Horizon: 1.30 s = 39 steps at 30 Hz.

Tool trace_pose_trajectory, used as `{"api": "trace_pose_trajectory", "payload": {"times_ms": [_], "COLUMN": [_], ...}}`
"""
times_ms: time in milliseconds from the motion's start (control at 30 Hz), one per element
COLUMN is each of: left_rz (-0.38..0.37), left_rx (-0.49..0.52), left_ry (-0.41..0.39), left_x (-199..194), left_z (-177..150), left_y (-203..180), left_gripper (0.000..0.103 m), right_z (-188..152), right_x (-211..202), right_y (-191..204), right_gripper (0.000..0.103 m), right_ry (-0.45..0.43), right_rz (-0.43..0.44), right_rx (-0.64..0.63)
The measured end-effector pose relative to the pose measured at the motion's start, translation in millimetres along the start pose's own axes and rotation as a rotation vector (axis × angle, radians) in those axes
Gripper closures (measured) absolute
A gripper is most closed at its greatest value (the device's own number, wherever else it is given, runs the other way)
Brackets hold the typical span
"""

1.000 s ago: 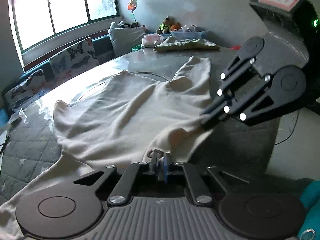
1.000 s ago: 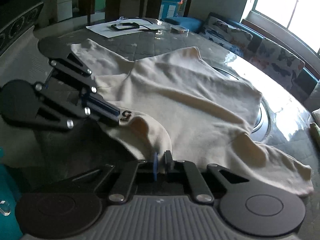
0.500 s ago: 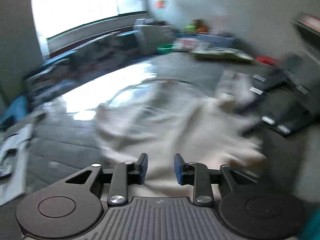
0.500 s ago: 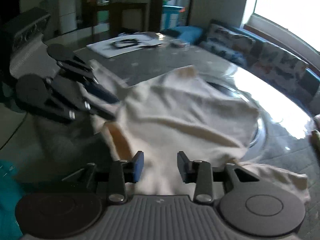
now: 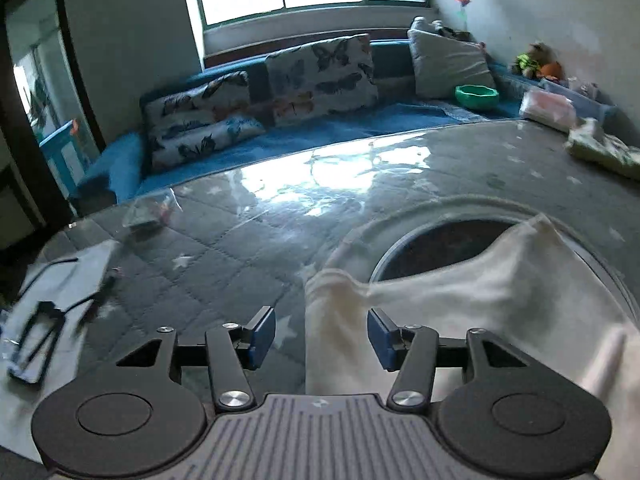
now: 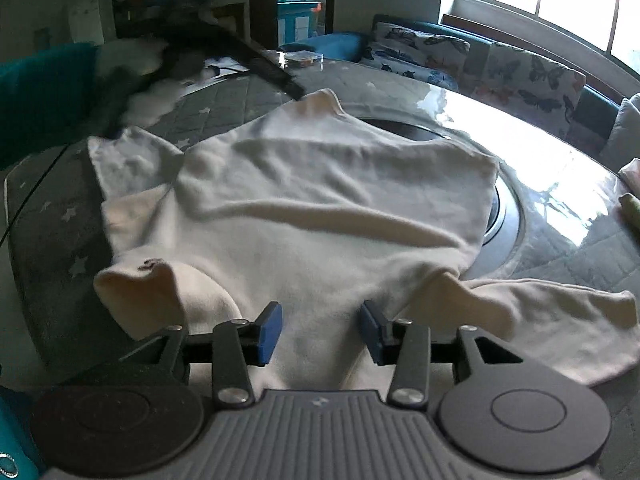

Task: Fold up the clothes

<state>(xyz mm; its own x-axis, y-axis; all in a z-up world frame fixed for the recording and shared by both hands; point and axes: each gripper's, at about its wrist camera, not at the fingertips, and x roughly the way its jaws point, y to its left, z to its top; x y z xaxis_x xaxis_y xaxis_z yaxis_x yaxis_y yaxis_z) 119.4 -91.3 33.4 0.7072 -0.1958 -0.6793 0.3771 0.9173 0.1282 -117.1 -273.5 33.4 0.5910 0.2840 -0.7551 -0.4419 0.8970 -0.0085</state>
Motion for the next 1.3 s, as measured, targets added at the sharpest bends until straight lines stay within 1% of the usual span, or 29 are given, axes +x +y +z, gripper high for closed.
{"api": "trace_pose_trajectory", "payload": {"times_ms": [67, 100, 133, 200, 233, 300, 400, 433, 500, 533, 600, 667, 700, 733, 800, 967, 1067, 1100, 1167, 1200, 1233, 1300], "left_rz": [-0.001, 0.000, 0.001, -0.005, -0.011, -0.038, -0.126, -0.166, -0.227, -0.247, -0.256, -0.253, -0.244, -0.233, -0.211, -0.226, -0.240, -0.245, -0.264, -0.278, -0.292, -0.309], "left_rx": [-0.010, -0.015, -0.020, -0.039, -0.046, -0.018, 0.116, 0.178, 0.280, 0.320, 0.364, 0.360, 0.347, 0.339, 0.322, 0.266, 0.241, 0.234, 0.232, 0.232, 0.231, 0.225], "left_ry": [0.014, 0.020, 0.025, 0.024, 0.014, -0.043, -0.129, -0.137, -0.141, -0.141, -0.152, -0.166, -0.168, -0.169, -0.167, -0.127, -0.080, -0.068, -0.068, -0.067, -0.066, -0.068], "left_x": [10.6, 15.0, 19.5, 22.5, 21.2, 10.3, -15.4, -22.6, -32.8, -36.5, -42.3, -46.7, -47.3, -46.8, -45.0, -24.3, -9.0, -4.7, -2.5, -2.3, -2.0, -1.2], "left_z": [2.3, 2.7, 3.0, 1.5, -0.1, -5.1, -20.2, -28.2, -42.8, -49.4, -58.9, -60.5, -58.7, -56.2, -50.9, -32.3, -26.7, -25.2, -25.6, -25.6, -25.5, -25.4], "left_y": [-1.8, -2.6, -3.4, -3.9, -4.5, -11.4, -34.1, -42.9, -56.7, -61.6, -65.3, -61.2, -57.9, -55.7, -51.4, -44.5, -43.9, -43.7, -43.6, -43.5, -43.3, -42.0], "left_gripper": [0.052, 0.061, 0.075, 0.094, 0.095, 0.097, 0.097, 0.096, 0.090, 0.084, 0.069, 0.064, 0.056, 0.052, 0.049, 0.049, 0.050, 0.053, 0.060, 0.069, 0.076, 0.083], "right_z": [-0.8, -0.7, -0.7, -1.0, -1.1, -1.3, -1.9, -2.1, -1.9, -1.7, -1.4, -1.5, -1.6, -1.6, -1.7, -1.9, -2.2, -2.1, -2.0, -2.0, -2.0, -2.2], "right_x": [-0.1, 0.1, 0.6, 1.0, 1.1, 1.3, 1.7, 1.7, 2.0, 2.1, 2.0, 1.9, 2.0, 2.1, 2.4, 3.2, 3.2, 3.0, 2.8, 2.8, 2.9, 3.2], "right_y": [-1.6, -2.6, -3.6, -4.6, -5.1, -5.5, -5.8, -5.6, -5.0, -4.9, -4.9, -4.8, -4.7, -4.3, -4.2, -3.2, -3.2, -3.1, -3.2, -3.2, -3.3, -3.4], "right_gripper": [0.057, 0.056, 0.056, 0.056, 0.056, 0.055, 0.055, 0.054, 0.054, 0.053, 0.053, 0.052, 0.052, 0.051, 0.050, 0.048, 0.048, 0.048, 0.048, 0.047, 0.047, 0.047], "right_ry": [-0.007, -0.009, -0.011, -0.014, -0.016, -0.019, -0.024, -0.025, -0.026, -0.026, -0.025, -0.026, -0.026, -0.027, -0.028, -0.032, -0.033, -0.033, -0.032, -0.032, -0.032, -0.033], "right_rz": [0.011, 0.016, 0.021, 0.029, 0.032, 0.035, 0.039, 0.039, 0.040, 0.041, 0.044, 0.046, 0.047, 0.047, 0.048, 0.050, 0.049, 0.050, 0.051, 0.052, 0.053, 0.054], "right_rx": [0.010, 0.016, 0.021, 0.023, 0.024, 0.025, 0.029, 0.029, 0.026, 0.025, 0.025, 0.027, 0.026, 0.025, 0.026, 0.029, 0.032, 0.031, 0.032, 0.031, 0.030, 0.029]}}
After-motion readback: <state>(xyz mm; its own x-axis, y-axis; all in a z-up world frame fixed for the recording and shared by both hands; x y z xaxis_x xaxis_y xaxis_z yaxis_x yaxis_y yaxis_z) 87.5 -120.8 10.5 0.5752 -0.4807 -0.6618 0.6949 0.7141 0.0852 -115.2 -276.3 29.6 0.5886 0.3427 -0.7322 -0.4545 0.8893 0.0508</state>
